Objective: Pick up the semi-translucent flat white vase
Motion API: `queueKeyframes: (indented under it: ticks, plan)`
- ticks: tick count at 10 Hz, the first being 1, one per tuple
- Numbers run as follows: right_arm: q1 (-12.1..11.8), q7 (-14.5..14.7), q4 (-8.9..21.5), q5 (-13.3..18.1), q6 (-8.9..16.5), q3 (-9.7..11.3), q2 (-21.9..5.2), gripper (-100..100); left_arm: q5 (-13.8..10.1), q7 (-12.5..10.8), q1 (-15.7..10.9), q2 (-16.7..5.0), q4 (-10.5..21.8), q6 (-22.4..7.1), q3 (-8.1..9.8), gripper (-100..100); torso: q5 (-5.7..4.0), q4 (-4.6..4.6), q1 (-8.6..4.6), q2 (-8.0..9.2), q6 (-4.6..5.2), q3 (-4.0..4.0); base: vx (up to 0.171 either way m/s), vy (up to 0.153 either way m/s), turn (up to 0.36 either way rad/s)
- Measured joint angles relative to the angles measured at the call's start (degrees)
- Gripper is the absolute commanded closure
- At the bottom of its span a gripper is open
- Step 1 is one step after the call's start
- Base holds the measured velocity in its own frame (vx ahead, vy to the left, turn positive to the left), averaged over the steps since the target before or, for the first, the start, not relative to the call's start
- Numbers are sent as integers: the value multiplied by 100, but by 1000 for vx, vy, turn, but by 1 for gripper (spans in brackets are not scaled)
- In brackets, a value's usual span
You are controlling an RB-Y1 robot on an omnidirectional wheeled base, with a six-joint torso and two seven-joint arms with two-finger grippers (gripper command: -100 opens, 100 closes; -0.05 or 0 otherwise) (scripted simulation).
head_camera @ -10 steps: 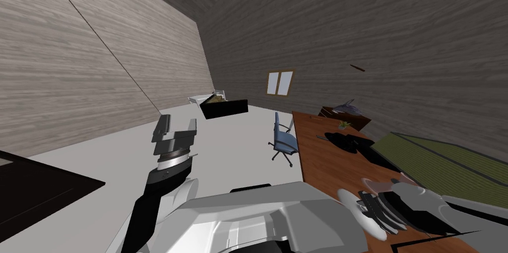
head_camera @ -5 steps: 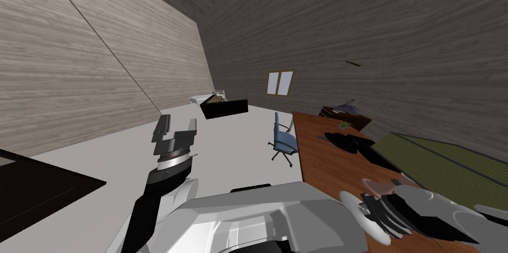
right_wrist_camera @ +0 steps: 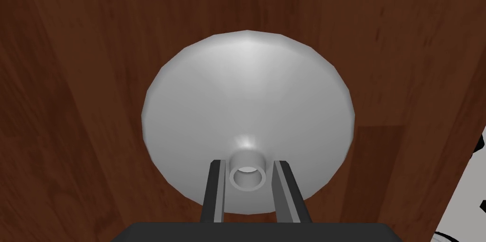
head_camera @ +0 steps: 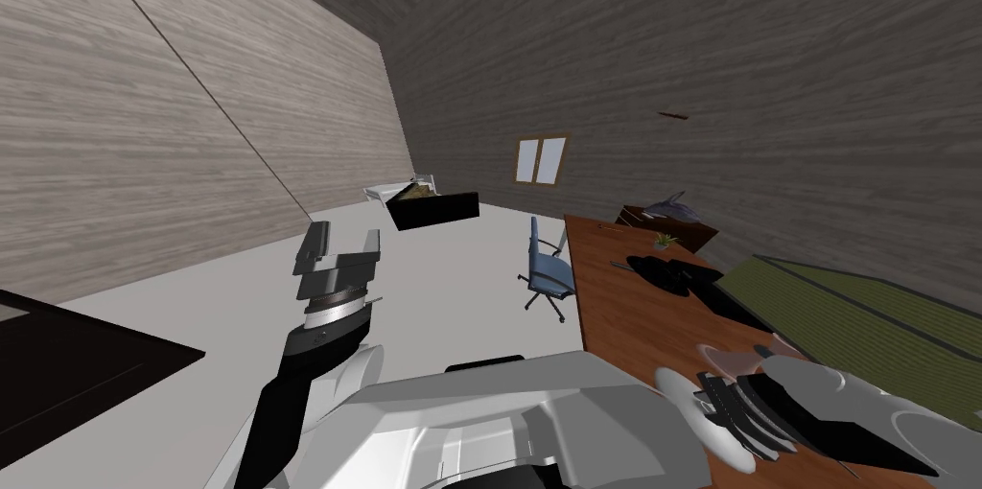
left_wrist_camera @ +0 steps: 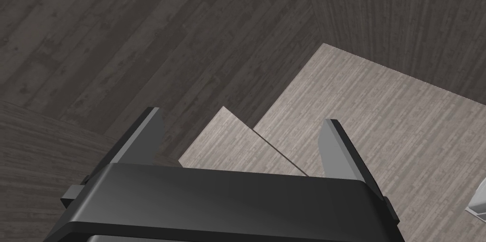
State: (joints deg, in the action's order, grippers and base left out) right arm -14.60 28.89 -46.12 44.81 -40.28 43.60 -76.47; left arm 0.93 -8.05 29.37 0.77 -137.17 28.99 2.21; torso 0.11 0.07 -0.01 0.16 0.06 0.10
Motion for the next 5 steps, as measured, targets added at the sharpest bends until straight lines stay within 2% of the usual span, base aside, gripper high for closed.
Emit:
queueKeyframes:
  ticks: [2,4,5]
  plan:
    - [-114,-91,-235,78,66,-114,-55,100,0,0,0,0,0,0,0,0,-3,0,5,0,-3,0,-2,-8,3]
    - [-293,-242,-454,251,142,-318,-135,100,0,0,0,0,0,0,0,0,1,1,6,1,-2,1,-1,-11,-1]
    - [-322,-275,-550,268,169,-342,-158,100,0,0,0,0,0,0,0,0,1,1,8,0,-4,0,0,-9,8]
